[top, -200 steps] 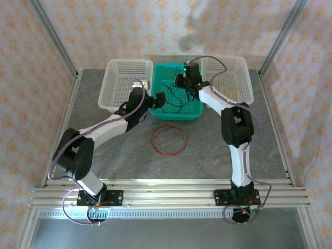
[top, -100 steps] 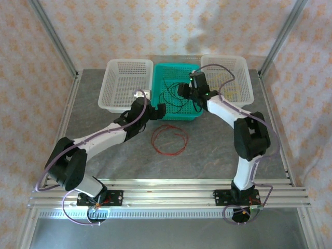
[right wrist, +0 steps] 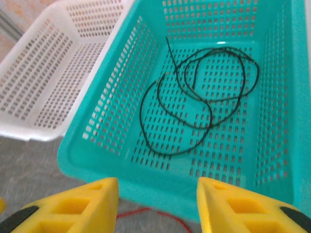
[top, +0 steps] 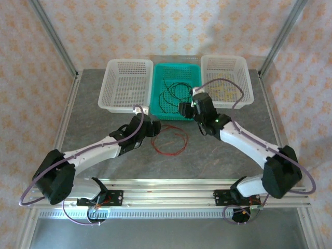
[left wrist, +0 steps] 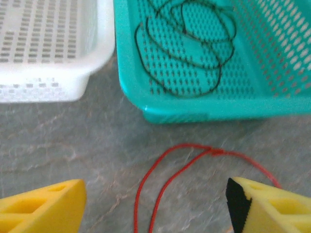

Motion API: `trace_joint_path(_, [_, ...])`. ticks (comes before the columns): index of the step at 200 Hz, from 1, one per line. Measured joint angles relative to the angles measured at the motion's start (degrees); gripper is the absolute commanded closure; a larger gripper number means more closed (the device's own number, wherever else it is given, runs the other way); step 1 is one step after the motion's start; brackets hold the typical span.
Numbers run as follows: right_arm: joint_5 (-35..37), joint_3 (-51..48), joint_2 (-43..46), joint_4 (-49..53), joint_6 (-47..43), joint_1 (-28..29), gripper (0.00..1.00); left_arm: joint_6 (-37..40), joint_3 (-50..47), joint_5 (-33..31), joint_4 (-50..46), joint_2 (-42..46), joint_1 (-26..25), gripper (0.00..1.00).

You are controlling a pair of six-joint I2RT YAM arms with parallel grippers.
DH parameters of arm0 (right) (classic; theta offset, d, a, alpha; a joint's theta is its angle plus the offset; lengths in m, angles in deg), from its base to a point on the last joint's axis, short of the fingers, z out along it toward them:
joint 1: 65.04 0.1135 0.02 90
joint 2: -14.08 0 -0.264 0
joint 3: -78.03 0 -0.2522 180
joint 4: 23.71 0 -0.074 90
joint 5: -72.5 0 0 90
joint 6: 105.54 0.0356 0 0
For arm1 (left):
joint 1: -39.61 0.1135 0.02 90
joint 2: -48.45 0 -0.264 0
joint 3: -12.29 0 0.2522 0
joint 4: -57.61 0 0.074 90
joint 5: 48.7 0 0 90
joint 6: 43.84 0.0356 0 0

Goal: Untangle the cables

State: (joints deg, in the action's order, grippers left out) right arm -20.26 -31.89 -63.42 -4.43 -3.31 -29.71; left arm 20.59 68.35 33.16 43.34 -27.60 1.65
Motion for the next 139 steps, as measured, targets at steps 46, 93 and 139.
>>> trace_joint_path(46, [3.21,-7.10,6.97,1.90,3.91,7.63,0.55,-5.68,-3.65,0.20,-2.86,-0.37,-1.22,0.38])
trace_joint_path(93, [4.55,-9.53,7.50,2.05,8.90,13.79,0.55,-10.08,-3.58,0.81,-5.05,-4.42,-1.22,0.49])
trace_joint_path(139, [5.51,-11.26,7.61,1.36,11.17,14.03,0.55,-12.22,-1.66,3.30,-7.52,-8.11,-1.22,0.55])
